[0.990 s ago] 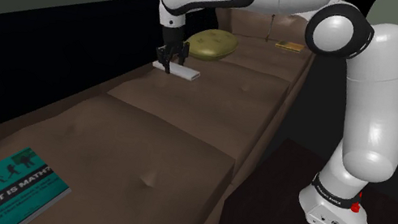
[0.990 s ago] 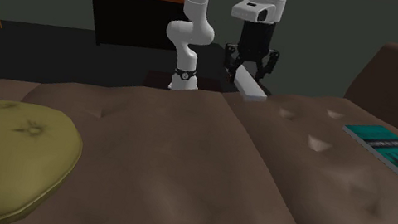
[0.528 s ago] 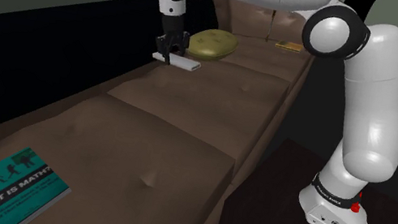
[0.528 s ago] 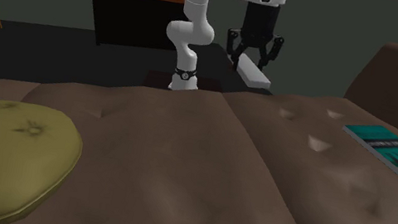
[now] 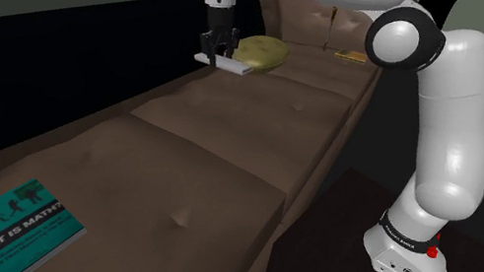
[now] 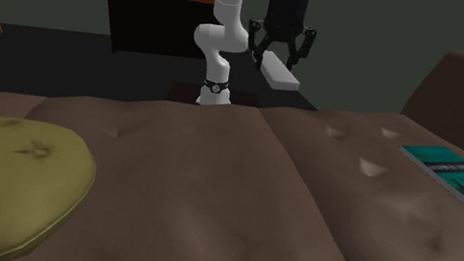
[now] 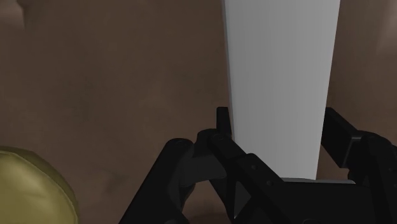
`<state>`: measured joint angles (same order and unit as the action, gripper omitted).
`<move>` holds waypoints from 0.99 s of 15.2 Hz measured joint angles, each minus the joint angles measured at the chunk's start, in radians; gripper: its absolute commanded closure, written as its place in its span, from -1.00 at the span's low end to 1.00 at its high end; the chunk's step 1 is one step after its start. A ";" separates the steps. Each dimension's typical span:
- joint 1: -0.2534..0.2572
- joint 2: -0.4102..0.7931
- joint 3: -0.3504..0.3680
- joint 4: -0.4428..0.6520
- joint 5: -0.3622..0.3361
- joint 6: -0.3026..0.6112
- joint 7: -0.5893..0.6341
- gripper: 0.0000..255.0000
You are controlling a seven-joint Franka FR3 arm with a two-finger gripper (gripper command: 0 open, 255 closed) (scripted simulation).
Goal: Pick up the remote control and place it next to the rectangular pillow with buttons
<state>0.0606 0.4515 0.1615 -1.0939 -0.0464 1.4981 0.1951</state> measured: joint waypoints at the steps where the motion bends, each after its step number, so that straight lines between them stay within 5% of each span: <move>1: -0.016 -0.017 -0.004 -0.022 0.004 0.005 -0.018 1.00; 8: -0.127 -0.040 -0.045 -0.056 0.016 0.014 -0.164 1.00; 15: -0.229 0.018 -0.085 0.038 0.022 -0.021 -0.306 1.00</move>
<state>-0.1682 0.4698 0.0762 -1.0558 -0.0244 1.4767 -0.1107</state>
